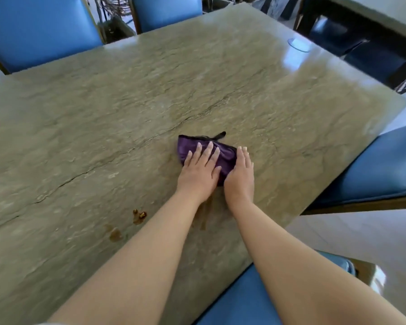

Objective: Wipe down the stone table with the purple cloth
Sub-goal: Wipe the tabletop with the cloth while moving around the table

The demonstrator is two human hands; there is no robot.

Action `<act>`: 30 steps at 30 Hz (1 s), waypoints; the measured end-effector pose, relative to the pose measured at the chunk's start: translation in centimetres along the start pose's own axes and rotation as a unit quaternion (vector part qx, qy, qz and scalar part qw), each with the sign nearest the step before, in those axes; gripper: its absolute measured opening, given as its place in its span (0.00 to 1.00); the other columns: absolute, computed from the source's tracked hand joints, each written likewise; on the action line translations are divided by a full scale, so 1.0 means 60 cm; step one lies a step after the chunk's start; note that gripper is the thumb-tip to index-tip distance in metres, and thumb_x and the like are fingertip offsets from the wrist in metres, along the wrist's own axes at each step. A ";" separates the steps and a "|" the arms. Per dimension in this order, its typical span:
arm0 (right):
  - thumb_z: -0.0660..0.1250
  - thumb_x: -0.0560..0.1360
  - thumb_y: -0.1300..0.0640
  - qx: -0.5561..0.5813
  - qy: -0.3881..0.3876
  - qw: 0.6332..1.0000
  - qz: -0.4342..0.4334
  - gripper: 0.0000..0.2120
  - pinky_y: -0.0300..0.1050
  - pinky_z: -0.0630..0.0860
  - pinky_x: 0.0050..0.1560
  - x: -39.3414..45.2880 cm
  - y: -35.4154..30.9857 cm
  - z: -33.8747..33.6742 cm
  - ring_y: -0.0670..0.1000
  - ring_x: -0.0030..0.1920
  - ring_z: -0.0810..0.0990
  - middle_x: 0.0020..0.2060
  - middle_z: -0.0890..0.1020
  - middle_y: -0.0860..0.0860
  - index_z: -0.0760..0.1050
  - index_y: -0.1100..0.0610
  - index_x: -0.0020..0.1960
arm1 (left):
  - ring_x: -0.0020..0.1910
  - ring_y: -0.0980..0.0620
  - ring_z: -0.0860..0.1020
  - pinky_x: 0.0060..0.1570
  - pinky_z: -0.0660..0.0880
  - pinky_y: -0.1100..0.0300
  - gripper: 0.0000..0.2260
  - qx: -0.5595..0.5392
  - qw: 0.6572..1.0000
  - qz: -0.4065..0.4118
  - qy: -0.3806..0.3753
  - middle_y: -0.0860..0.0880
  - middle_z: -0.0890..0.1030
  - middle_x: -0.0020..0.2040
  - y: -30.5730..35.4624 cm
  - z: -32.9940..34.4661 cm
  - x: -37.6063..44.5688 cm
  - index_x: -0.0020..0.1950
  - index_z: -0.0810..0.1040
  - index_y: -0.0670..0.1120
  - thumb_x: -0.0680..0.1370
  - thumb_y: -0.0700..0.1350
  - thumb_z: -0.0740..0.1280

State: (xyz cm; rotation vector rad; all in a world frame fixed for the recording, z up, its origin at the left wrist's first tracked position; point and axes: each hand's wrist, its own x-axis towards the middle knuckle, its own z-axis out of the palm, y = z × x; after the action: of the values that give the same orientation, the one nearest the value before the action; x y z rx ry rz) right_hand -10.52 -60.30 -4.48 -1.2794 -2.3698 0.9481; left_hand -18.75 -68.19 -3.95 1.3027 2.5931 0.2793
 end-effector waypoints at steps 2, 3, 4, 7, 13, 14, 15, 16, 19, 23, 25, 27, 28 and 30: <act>0.50 0.79 0.66 -0.048 0.012 0.999 -0.002 0.28 0.42 0.40 0.76 0.006 -0.002 0.012 0.47 0.77 0.46 0.78 0.52 0.49 0.52 0.56 0.78 | 0.78 0.51 0.38 0.74 0.34 0.48 0.25 0.037 0.999 -0.027 -0.013 0.57 0.41 0.79 -0.014 0.006 0.026 0.79 0.44 0.57 0.82 0.59 0.44; 0.49 0.81 0.64 -0.076 0.012 0.997 -0.001 0.26 0.44 0.39 0.76 0.011 -0.005 0.019 0.47 0.77 0.45 0.78 0.51 0.50 0.51 0.56 0.78 | 0.78 0.52 0.38 0.74 0.33 0.46 0.25 0.042 0.998 -0.041 -0.017 0.58 0.40 0.79 -0.028 0.002 0.042 0.78 0.43 0.60 0.81 0.61 0.43; 0.48 0.82 0.62 -0.102 0.013 0.995 0.005 0.25 0.46 0.38 0.76 0.017 -0.010 0.026 0.48 0.77 0.44 0.78 0.50 0.50 0.51 0.57 0.78 | 0.78 0.53 0.37 0.73 0.33 0.45 0.26 0.039 0.997 -0.061 -0.020 0.59 0.39 0.79 -0.046 -0.007 0.059 0.78 0.43 0.62 0.81 0.63 0.43; 0.49 0.82 0.60 -0.148 0.013 0.989 0.015 0.25 0.50 0.36 0.75 0.044 -0.032 0.042 0.49 0.77 0.41 0.78 0.48 0.49 0.49 0.56 0.78 | 0.78 0.51 0.40 0.75 0.37 0.45 0.27 0.025 0.986 -0.164 -0.003 0.57 0.41 0.79 -0.100 -0.027 0.086 0.78 0.44 0.62 0.80 0.65 0.44; 0.51 0.77 0.67 -0.086 -0.087 0.987 -0.100 0.27 0.47 0.40 0.75 0.103 -0.092 0.075 0.51 0.78 0.46 0.77 0.56 0.50 0.57 0.56 0.76 | 0.79 0.48 0.45 0.75 0.40 0.49 0.23 0.042 0.993 -0.105 0.040 0.51 0.46 0.80 -0.122 -0.021 0.027 0.78 0.50 0.61 0.82 0.57 0.50; 0.51 0.78 0.66 -0.090 -0.075 0.989 -0.091 0.27 0.47 0.40 0.76 0.106 -0.098 0.082 0.51 0.78 0.46 0.77 0.56 0.49 0.58 0.55 0.76 | 0.79 0.49 0.44 0.75 0.40 0.50 0.23 0.042 0.995 -0.087 0.027 0.53 0.46 0.80 -0.144 -0.029 0.041 0.78 0.50 0.62 0.82 0.58 0.50; 0.51 0.79 0.64 -0.104 -0.058 0.989 -0.082 0.26 0.48 0.40 0.76 0.106 -0.103 0.091 0.51 0.78 0.46 0.77 0.56 0.48 0.58 0.55 0.76 | 0.79 0.49 0.44 0.75 0.40 0.51 0.23 0.045 0.996 -0.075 0.020 0.54 0.45 0.80 -0.167 -0.039 0.062 0.77 0.49 0.62 0.82 0.58 0.49; 0.51 0.80 0.62 -0.128 -0.045 0.988 -0.074 0.25 0.49 0.39 0.76 0.105 -0.110 0.101 0.52 0.78 0.45 0.78 0.54 0.48 0.56 0.54 0.77 | 0.79 0.50 0.44 0.75 0.40 0.51 0.23 0.048 0.996 -0.068 0.017 0.54 0.45 0.80 -0.189 -0.048 0.088 0.77 0.49 0.63 0.82 0.58 0.49; 0.48 0.82 0.56 -0.195 -0.028 0.979 -0.048 0.26 0.52 0.36 0.75 0.102 -0.135 0.133 0.54 0.77 0.40 0.78 0.47 0.47 0.47 0.53 0.78 | 0.79 0.50 0.43 0.76 0.41 0.49 0.24 0.052 0.995 -0.086 0.003 0.55 0.44 0.80 -0.249 -0.074 0.165 0.77 0.47 0.63 0.81 0.62 0.47; 0.44 0.83 0.52 -0.222 -0.018 0.974 -0.047 0.26 0.56 0.34 0.75 0.106 -0.152 0.159 0.54 0.77 0.38 0.78 0.44 0.48 0.43 0.55 0.78 | 0.79 0.49 0.41 0.76 0.41 0.48 0.31 0.028 0.977 -0.212 -0.008 0.55 0.42 0.80 -0.327 -0.105 0.201 0.78 0.46 0.63 0.77 0.70 0.45; 0.43 0.83 0.52 -0.228 -0.022 0.972 -0.048 0.26 0.57 0.34 0.75 0.109 -0.151 0.161 0.54 0.77 0.37 0.78 0.44 0.48 0.43 0.55 0.78 | 0.79 0.48 0.41 0.76 0.41 0.47 0.32 0.026 0.964 -0.265 -0.007 0.53 0.41 0.80 -0.349 -0.108 0.188 0.78 0.45 0.62 0.76 0.71 0.45; 0.43 0.83 0.51 -0.228 -0.032 0.972 -0.050 0.25 0.58 0.35 0.75 0.107 -0.152 0.160 0.54 0.77 0.37 0.78 0.44 0.48 0.44 0.54 0.78 | 0.78 0.47 0.41 0.76 0.41 0.46 0.32 0.021 0.959 -0.283 -0.007 0.52 0.41 0.80 -0.347 -0.106 0.156 0.78 0.44 0.61 0.77 0.70 0.44; 0.43 0.83 0.51 -0.225 -0.035 0.972 -0.057 0.25 0.59 0.35 0.74 0.106 -0.152 0.159 0.55 0.77 0.37 0.78 0.45 0.48 0.45 0.54 0.78 | 0.78 0.47 0.41 0.76 0.41 0.46 0.31 0.015 0.959 -0.284 -0.003 0.51 0.41 0.80 -0.337 -0.100 0.136 0.78 0.45 0.62 0.77 0.69 0.44; 0.45 0.83 0.50 -0.214 -0.035 0.973 -0.078 0.25 0.60 0.35 0.74 0.101 -0.152 0.154 0.57 0.77 0.39 0.78 0.49 0.47 0.48 0.53 0.78 | 0.78 0.47 0.41 0.76 0.41 0.45 0.29 0.015 0.965 -0.262 0.012 0.51 0.42 0.80 -0.302 -0.082 0.082 0.78 0.45 0.63 0.78 0.68 0.45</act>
State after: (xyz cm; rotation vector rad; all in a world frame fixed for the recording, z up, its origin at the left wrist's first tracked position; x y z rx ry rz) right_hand -24.64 -62.70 -5.62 -1.1843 -2.7850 0.4531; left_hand -36.81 -75.19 -4.66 0.5782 2.8445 0.1599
